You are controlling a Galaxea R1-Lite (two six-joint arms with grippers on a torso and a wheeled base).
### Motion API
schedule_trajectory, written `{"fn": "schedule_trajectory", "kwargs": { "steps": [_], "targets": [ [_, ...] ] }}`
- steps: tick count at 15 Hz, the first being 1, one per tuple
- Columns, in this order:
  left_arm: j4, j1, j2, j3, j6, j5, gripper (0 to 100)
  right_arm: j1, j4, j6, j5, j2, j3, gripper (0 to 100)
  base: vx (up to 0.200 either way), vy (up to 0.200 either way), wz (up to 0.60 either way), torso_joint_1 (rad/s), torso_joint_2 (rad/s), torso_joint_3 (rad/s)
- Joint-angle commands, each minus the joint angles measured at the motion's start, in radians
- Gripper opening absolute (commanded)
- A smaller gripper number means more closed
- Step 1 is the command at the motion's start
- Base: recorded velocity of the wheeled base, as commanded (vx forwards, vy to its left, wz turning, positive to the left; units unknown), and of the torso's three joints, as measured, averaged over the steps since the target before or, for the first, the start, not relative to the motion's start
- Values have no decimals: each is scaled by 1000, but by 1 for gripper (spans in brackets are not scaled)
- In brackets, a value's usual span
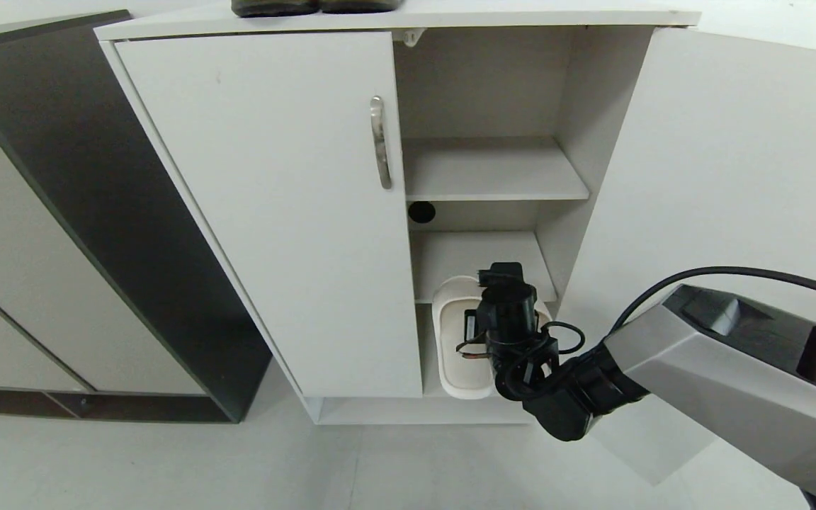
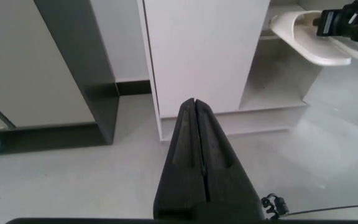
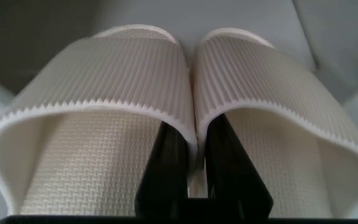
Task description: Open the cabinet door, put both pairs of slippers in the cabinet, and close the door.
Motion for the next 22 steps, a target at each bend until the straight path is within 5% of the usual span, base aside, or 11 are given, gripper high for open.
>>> {"fn": "schedule_trajectory", "kwargs": {
  "steps": [1,9,22],
  "targets": [
    [0,0,2,0,0,-2,0,-1,-20,-14,0,12,2,0,200,0,0,7,2,7],
    [0,0,2,0,-3,-2,0,-30,-138,-47,0,95,-10,0,100,0,0,2,1,1],
    [0,0,2,0,-3,-2,0,-105,-35,-160,22,257,-406,0,0,0,0,0,0,0]
  ]
}}
